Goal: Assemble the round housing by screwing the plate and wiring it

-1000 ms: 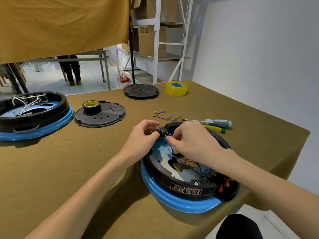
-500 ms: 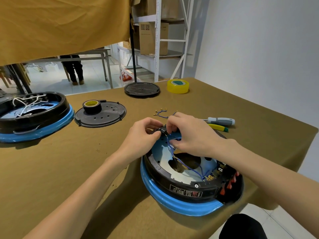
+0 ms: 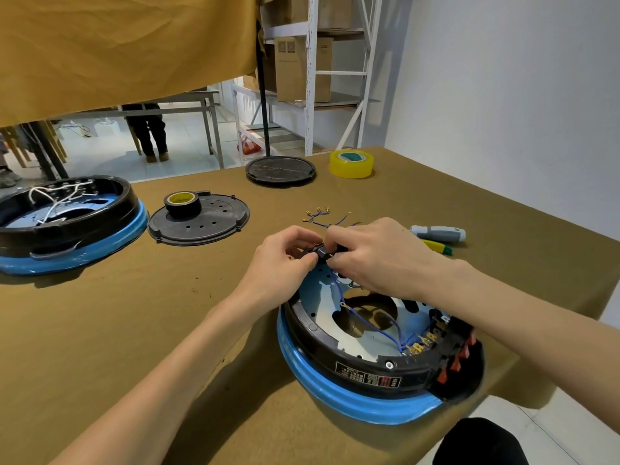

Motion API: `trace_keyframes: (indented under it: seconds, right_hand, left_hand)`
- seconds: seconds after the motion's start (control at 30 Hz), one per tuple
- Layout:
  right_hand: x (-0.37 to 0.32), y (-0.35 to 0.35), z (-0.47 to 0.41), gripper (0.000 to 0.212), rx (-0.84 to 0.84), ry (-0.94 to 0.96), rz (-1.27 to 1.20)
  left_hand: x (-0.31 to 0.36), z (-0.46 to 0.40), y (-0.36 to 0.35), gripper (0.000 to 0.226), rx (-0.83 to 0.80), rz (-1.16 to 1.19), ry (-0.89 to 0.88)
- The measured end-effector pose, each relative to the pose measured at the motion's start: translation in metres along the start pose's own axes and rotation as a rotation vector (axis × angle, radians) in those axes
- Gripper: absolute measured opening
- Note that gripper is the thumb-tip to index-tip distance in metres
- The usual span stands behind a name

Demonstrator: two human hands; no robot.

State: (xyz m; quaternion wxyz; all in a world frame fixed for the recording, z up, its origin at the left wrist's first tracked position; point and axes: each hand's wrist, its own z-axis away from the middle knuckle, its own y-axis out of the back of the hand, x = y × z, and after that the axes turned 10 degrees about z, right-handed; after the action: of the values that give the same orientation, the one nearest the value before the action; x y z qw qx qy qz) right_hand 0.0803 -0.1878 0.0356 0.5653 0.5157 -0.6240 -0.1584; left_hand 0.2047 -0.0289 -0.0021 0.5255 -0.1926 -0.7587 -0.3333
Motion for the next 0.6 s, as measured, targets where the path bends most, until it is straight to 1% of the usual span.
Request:
trace_keyframes:
  seconds: [0.13, 0.3, 0.47, 0.6]
  right_hand:
    - [0.006, -0.005, -0.001, 0.014, 0.051, 0.135, 0.087]
    - [0.009, -0.01, -0.002, 0.013, 0.136, 0.249, 0.178]
    - [0.005, -0.013, -0.003, 0.017, 0.213, 0.291, 0.205]
    - [0.004, -0.016, -0.005, 0.018, 0.243, 0.309, 0.21]
  left_hand:
    - [0.001, 0.0, 0.001, 0.023, -0.001, 0.003, -0.002]
    - [0.003, 0.002, 0.001, 0.021, 0.011, -0.002, -0.002]
    - [0.005, 0.002, 0.0, 0.021, 0.02, 0.006, 0.016]
    - [0.005, 0.002, 0.001, 0.021, 0.016, 0.001, 0.012]
